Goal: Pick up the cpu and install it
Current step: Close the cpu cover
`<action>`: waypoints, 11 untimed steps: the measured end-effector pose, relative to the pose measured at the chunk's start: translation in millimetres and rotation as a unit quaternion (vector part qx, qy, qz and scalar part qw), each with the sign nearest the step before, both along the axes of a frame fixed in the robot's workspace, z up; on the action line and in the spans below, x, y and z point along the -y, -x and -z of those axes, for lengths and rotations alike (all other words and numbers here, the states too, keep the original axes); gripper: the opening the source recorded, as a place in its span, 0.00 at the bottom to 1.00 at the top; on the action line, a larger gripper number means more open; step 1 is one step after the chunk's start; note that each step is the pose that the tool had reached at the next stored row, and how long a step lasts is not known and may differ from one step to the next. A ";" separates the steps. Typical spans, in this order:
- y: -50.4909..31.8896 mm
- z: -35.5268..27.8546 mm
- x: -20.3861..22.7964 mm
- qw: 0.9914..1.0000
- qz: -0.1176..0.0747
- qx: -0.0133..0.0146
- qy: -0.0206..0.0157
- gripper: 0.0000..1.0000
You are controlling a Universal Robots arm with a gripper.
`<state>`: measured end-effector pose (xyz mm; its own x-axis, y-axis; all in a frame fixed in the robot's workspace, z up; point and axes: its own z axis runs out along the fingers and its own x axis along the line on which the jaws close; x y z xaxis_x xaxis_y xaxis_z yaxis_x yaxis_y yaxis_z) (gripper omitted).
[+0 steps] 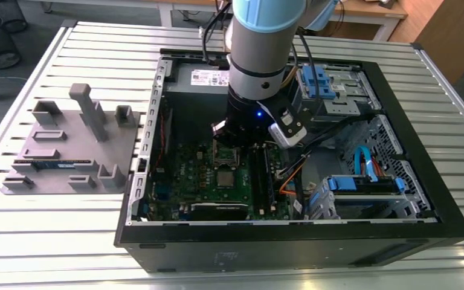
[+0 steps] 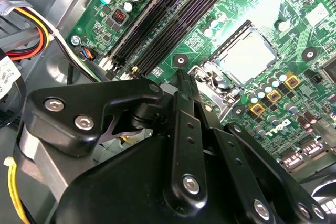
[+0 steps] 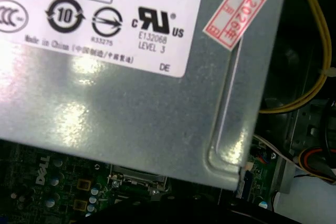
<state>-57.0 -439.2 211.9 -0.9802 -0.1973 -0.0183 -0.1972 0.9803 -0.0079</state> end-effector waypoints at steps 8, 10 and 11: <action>0.0 0.4 0.0 1.000 0.000 0.000 0.000 0.11; 0.0 0.4 0.0 1.000 0.000 0.000 0.000 0.11; 0.0 0.4 0.0 1.000 0.000 0.000 0.000 0.11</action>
